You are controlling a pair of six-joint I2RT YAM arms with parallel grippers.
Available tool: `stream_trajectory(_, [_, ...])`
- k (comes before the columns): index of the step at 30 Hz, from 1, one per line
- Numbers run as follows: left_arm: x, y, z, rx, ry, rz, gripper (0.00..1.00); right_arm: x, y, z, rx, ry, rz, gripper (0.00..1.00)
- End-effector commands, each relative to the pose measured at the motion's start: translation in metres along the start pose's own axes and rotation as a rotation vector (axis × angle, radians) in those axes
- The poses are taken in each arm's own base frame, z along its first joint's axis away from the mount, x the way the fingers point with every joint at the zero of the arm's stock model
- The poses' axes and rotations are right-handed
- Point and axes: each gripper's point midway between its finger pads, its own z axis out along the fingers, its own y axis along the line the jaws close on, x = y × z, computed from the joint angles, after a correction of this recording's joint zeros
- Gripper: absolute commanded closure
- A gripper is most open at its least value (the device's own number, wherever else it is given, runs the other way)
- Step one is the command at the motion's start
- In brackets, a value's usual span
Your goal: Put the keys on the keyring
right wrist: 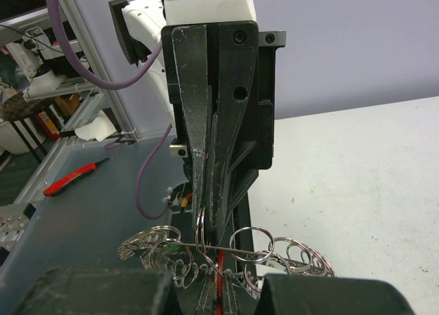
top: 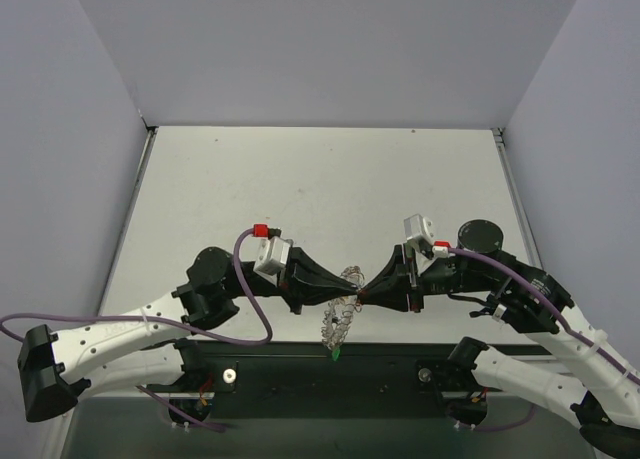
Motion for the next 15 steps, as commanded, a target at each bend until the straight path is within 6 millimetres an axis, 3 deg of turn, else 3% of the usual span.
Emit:
stream_trajectory(1, [-0.0741,-0.0313,0.0019,0.127,-0.262,0.128,1.0,0.0102,-0.0045,0.0059,0.0,0.026,0.012,1.0])
stream_trajectory(15, [-0.0799,-0.0297,0.0088,0.159,-0.344,0.139,1.0,0.0133,-0.0017,0.0066,-0.02,0.037,0.018,1.0])
